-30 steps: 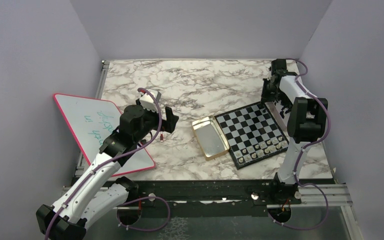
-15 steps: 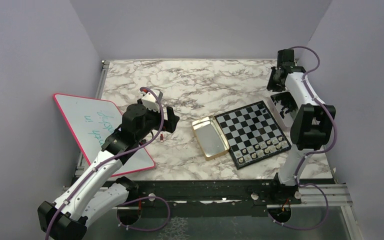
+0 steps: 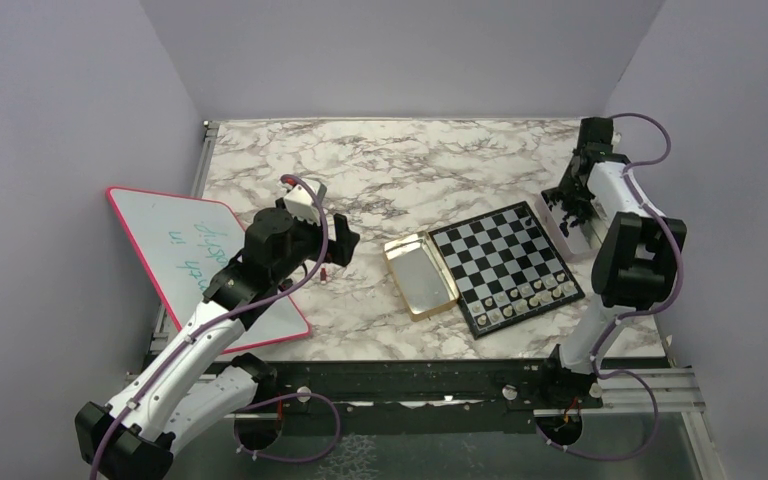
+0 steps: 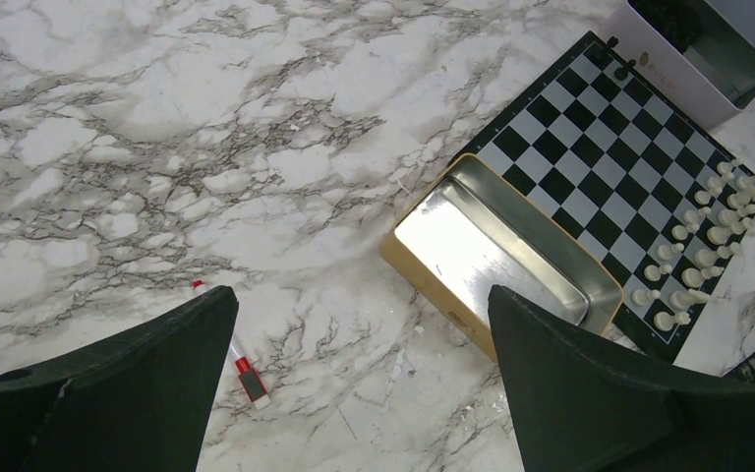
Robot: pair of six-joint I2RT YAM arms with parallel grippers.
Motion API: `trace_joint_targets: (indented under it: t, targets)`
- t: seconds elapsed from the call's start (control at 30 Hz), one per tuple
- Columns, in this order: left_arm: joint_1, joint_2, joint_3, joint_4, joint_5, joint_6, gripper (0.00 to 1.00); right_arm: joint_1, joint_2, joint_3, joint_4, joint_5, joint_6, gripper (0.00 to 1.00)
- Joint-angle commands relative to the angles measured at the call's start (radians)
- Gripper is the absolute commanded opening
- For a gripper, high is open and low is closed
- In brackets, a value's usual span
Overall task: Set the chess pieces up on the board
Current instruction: Adjust the chess piece on the chessboard, then pick up the chess piece from the storage box.
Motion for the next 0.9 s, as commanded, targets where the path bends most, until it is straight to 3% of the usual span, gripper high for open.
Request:
trace_joint_targets:
  t: [0.0,0.23,0.37,0.5,0.87]
  targets:
    - [-0.009,-0.016,-0.013,0.021,0.018,0.010,0.99,-0.037,0.036,-0.026,0.108,0.008,0.053,0.37]
    - [-0.013,-0.018,-0.013,0.020,0.012,0.012,0.99,-0.079,0.080,-0.037,0.176,-0.023,0.073,0.37]
    - [-0.013,-0.009,-0.011,0.020,0.007,0.016,0.99,-0.086,0.090,-0.057,0.201,-0.031,0.089,0.43]
    - [-0.014,-0.006,-0.011,0.020,0.004,0.017,0.99,-0.107,0.096,-0.056,0.156,0.002,0.145,0.37]
    - [-0.014,-0.003,-0.009,0.020,0.005,0.016,0.99,-0.142,0.086,-0.092,0.145,0.029,0.180,0.37]
